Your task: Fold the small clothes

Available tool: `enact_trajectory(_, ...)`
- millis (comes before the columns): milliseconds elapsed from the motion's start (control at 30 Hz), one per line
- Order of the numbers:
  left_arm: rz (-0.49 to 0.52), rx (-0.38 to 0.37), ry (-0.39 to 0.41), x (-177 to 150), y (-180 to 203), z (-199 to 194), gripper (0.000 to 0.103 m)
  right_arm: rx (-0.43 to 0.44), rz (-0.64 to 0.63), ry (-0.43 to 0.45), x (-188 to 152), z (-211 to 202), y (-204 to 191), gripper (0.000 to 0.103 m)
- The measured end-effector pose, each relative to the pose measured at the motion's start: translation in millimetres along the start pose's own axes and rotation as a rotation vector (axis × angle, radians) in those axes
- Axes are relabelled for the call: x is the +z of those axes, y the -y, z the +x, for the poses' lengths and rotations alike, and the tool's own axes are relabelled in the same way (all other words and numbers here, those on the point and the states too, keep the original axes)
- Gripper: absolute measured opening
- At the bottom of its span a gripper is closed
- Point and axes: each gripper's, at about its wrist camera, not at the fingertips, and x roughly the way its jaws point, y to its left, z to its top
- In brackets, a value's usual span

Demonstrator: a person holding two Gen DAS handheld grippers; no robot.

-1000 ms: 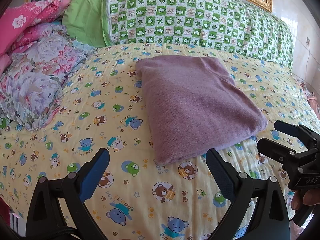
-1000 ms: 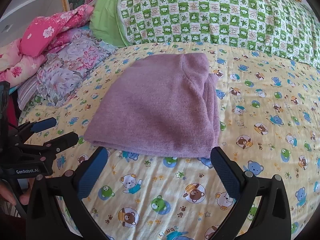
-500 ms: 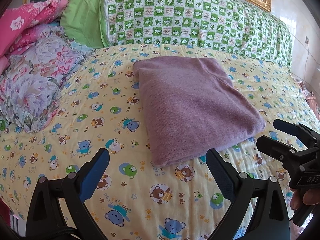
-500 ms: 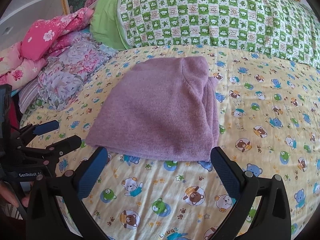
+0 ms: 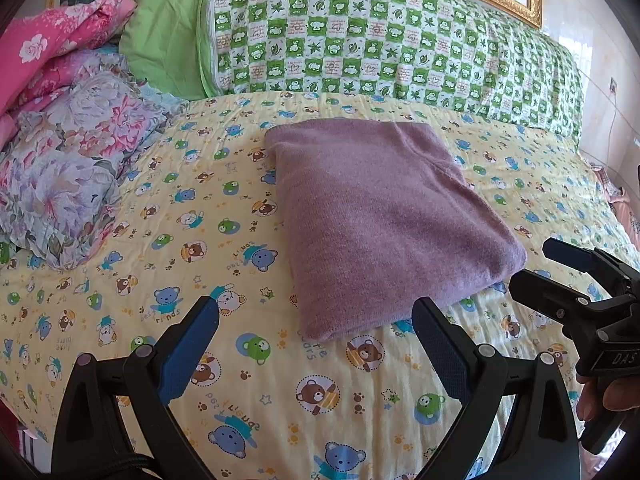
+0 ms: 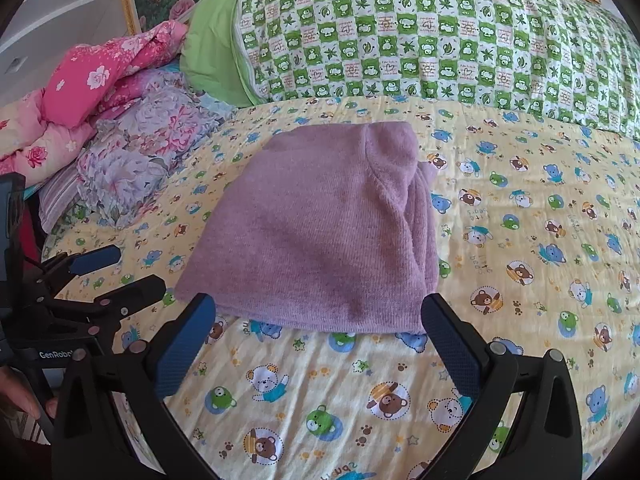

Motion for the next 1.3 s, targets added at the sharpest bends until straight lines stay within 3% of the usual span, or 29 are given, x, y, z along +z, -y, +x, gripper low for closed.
enact_trajectory(1300,0.011,-0.008,-0.005,14.9,2.1,5.3,0.098,-0.001,0.020,0.038,16.3,-1.4,5.4,0.102)
